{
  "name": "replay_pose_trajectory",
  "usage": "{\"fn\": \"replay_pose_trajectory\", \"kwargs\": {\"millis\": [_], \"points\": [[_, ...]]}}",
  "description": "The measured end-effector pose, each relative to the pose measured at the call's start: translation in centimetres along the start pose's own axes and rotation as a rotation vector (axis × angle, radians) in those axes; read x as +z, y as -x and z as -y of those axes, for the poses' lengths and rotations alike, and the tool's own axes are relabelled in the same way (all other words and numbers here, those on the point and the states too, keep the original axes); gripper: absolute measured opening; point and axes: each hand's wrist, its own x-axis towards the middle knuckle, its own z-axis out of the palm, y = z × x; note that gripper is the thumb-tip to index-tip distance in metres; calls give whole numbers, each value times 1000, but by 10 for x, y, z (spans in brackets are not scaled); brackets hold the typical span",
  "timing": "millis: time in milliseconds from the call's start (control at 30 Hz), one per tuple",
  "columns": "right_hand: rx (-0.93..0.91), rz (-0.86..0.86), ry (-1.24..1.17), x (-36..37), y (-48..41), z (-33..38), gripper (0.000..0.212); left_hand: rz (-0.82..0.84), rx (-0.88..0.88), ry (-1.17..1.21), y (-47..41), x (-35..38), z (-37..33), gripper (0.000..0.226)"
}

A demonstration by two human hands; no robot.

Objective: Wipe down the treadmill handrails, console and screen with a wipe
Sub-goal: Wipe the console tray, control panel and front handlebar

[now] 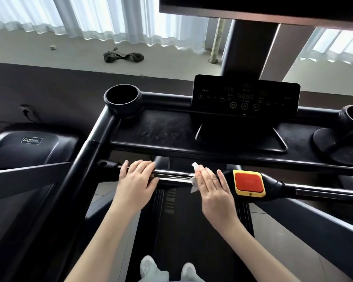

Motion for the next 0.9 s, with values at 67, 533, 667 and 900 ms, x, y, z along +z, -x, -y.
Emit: {"fn": "replay_pose_trajectory", "kwargs": {"millis": [67,533,667,900], "points": [[39,-12,26,-2,3,-4,51,-15,59,-12,0,3,-12,54],[230,80,-182,-18,-38,-2,43,-63,37,7,3,17,-42,48],[197,73,-150,-18,-31,-34,41,-78,64,-11,2,17,-40,46],[145,97,-180,-23,-19,-24,43,-77,48,-32,-4,16,-46,49]]}}
